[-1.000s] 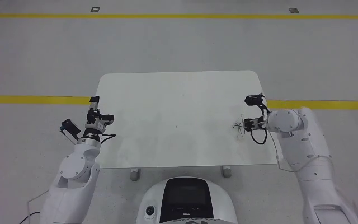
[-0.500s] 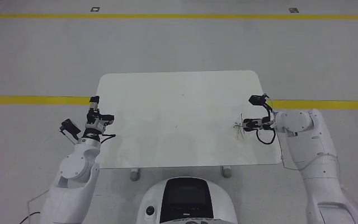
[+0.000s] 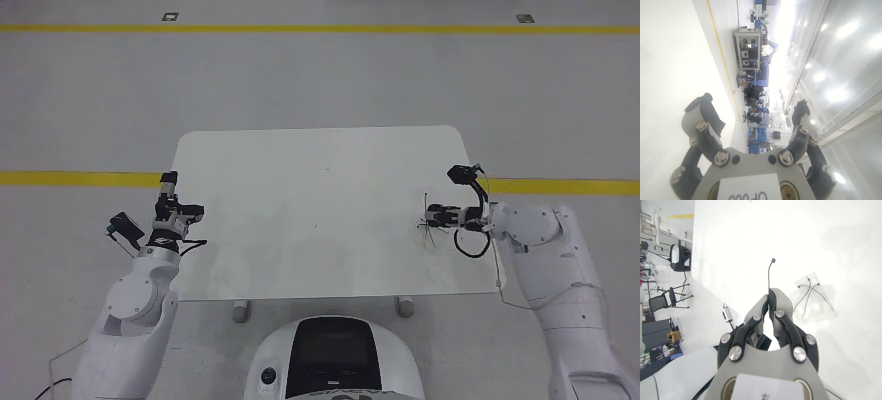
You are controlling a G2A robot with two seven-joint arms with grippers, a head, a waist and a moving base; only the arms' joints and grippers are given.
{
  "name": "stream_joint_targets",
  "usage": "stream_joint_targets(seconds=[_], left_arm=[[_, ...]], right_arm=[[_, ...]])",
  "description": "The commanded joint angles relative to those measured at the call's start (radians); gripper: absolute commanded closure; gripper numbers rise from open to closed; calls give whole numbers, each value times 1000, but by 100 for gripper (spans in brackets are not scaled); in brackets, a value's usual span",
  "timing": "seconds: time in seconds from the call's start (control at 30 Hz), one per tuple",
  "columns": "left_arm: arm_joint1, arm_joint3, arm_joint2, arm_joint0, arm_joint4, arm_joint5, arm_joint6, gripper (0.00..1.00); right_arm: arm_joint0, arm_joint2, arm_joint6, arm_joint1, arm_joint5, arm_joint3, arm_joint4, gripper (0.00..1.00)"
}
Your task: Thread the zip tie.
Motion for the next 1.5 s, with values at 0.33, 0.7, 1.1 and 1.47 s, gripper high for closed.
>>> stream_joint_targets(seconds=[0.33, 0.7, 1.1, 1.47], left_arm=[[0, 0, 0, 0, 0, 0, 0, 0], [0, 0, 0, 0, 0, 0, 0, 0], [0, 0, 0, 0, 0, 0, 0, 0], [0, 0, 0, 0, 0, 0, 0, 0]], right_arm=[[-80, 7, -161, 27, 1, -100, 220, 100], [-81, 3, -164, 35, 1, -81, 298, 100], [-182, -13, -421, 25, 1, -175, 373, 100], [-241, -40, -555, 21, 1, -237, 363, 100]])
